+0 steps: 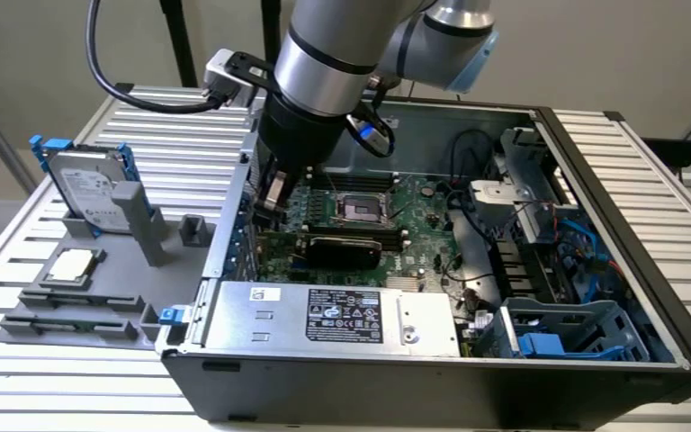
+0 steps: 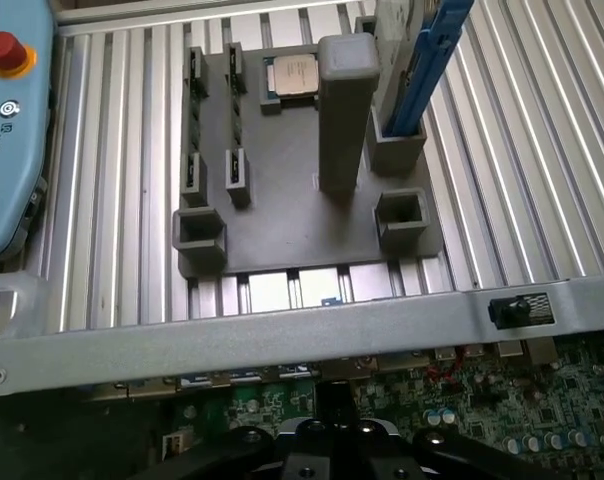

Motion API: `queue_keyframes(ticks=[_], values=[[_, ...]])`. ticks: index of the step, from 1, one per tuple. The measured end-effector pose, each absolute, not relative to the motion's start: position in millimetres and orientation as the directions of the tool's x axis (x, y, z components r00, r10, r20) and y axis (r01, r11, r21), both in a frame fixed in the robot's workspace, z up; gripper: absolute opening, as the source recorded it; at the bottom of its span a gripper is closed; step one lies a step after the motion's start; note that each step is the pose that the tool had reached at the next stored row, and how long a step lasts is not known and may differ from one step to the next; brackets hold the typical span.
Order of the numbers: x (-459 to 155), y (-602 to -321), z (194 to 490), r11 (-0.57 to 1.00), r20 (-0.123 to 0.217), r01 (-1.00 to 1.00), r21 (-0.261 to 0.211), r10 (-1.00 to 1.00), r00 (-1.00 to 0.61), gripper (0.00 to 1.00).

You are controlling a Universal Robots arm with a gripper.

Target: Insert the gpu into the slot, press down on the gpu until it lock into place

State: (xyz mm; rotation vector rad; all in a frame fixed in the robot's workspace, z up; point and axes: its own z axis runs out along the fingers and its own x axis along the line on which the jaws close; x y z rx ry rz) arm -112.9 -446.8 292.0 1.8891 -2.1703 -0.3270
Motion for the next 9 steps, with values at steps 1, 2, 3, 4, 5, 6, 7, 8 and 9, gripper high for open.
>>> queue_keyframes(ticks=[1,2,3,4,5,6,7,8,9], values=[[-112.9,-446.9,292.8,0.137,0.038,-0.935,0.327,-0.991,-0.132,0.11],[-112.9,-446.8,293.3,0.137,0.038,-0.935,0.328,-0.991,-0.132,0.11],[-112.7,-446.8,293.7,0.137,0.038,-0.934,0.329,-0.991,-0.132,0.11],[-112.5,-446.8,293.9,0.136,0.038,-0.934,0.33,-0.991,-0.132,0.11],[-112.3,-446.8,293.9,0.136,0.038,-0.934,0.331,-0.991,-0.131,0.11],[-111.8,-446.8,294.1,0.136,0.038,-0.934,0.331,-0.991,-0.131,0.11],[-110.8,-446.8,294.2,0.136,0.038,-0.934,0.331,-0.991,-0.13,0.11],[-109.4,-446.8,294.2,0.135,0.038,-0.934,0.331,-0.991,-0.129,0.11],[-108.1,-446.8,294.2,0.134,0.038,-0.934,0.331,-0.991,-0.128,0.11]])
